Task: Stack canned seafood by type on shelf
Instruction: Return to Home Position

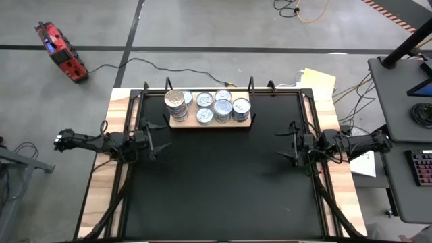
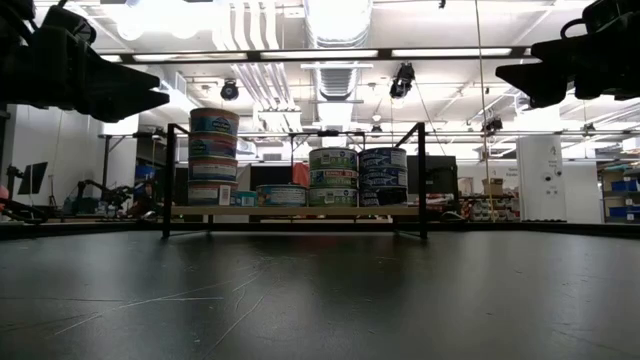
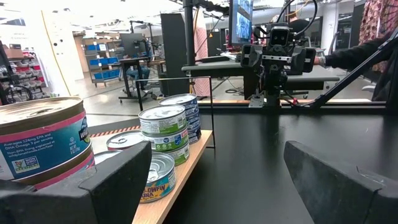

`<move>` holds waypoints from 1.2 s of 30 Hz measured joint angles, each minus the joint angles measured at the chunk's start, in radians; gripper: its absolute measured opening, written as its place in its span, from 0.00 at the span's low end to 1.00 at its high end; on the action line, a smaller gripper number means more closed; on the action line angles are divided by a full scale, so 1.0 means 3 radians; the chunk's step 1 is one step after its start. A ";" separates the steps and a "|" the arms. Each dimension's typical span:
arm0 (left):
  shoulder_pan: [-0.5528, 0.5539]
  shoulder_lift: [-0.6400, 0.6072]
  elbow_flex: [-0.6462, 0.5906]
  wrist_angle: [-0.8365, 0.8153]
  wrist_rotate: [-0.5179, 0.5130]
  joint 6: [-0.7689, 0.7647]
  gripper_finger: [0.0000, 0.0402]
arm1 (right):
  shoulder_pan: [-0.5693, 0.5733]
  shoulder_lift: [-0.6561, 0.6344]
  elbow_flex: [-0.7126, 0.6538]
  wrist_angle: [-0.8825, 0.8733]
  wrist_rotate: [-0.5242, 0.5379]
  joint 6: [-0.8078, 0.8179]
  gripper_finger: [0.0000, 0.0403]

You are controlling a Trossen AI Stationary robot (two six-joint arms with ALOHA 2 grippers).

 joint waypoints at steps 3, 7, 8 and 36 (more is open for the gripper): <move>0.0000 0.0000 0.0000 -0.0001 0.0000 0.0000 0.87 | 0.0001 0.0000 -0.0001 0.0000 0.0000 -0.0001 0.85; 0.0000 0.0000 0.0000 0.0000 0.0000 0.0000 0.87 | 0.0001 0.0000 -0.0001 0.0000 0.0000 0.0000 0.87; 0.0000 0.0000 0.0000 -0.0001 0.0000 0.0000 0.87 | 0.0001 -0.0001 -0.0001 0.0000 -0.0001 -0.0001 0.87; 0.0000 0.0000 0.0000 -0.0001 0.0000 0.0000 0.87 | 0.0001 0.0001 0.0000 0.0000 -0.0001 -0.0001 0.84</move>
